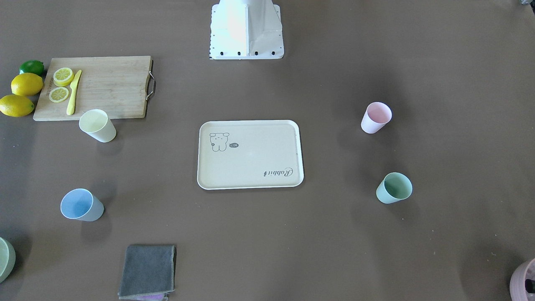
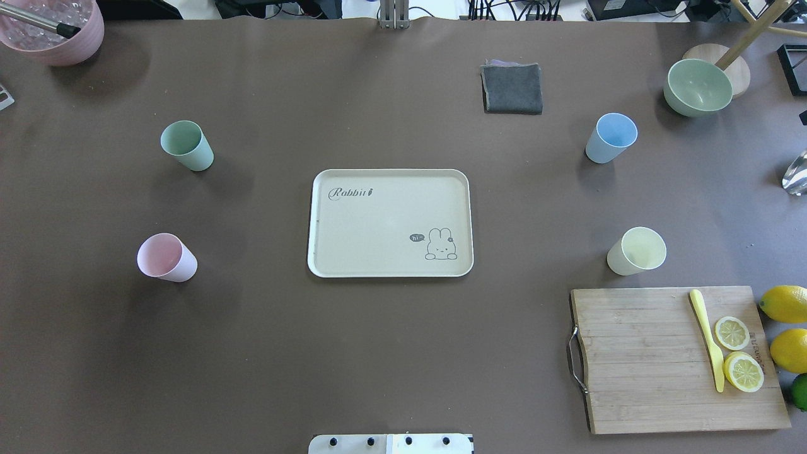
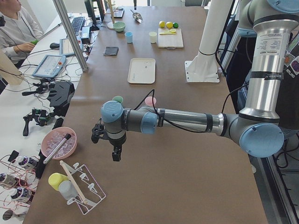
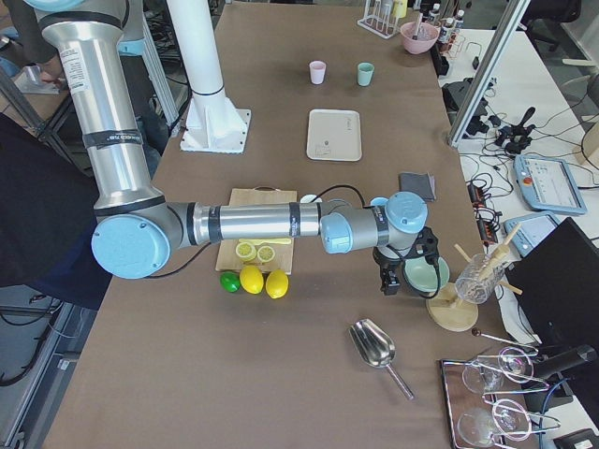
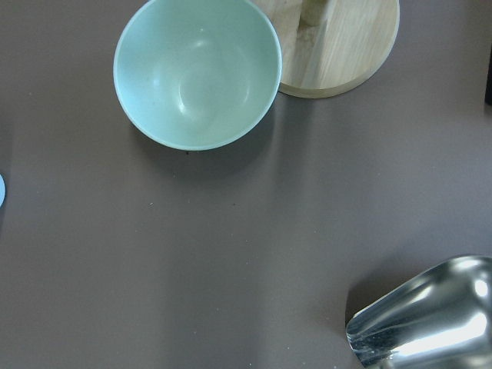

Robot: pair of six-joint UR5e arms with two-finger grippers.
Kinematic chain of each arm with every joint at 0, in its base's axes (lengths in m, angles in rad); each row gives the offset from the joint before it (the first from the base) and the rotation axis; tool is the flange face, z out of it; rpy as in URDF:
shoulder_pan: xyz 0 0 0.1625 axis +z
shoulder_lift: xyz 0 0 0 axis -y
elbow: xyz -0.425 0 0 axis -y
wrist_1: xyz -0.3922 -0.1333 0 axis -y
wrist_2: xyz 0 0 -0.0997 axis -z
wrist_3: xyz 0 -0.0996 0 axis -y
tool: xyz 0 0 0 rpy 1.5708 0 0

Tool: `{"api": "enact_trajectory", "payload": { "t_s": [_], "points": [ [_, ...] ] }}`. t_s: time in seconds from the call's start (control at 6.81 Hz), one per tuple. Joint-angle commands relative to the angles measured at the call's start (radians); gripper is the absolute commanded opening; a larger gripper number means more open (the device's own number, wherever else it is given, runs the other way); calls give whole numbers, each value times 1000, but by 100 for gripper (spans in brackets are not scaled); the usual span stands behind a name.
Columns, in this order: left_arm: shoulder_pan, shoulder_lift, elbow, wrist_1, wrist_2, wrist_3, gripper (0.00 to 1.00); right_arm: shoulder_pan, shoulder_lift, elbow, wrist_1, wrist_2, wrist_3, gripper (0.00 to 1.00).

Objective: Place all cups on tray

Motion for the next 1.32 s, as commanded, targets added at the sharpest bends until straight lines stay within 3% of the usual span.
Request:
{"api": "enact_trajectory", "payload": {
  "t_s": [0.0,1.17],
  "points": [
    [-29,7,-19,3,0,-3,98,9,-5,-1,0,6,-3,100],
    [-23,44,-76,-5,-49,-53,98,9,-12,2,3,9,-3,100]
  ]
}}
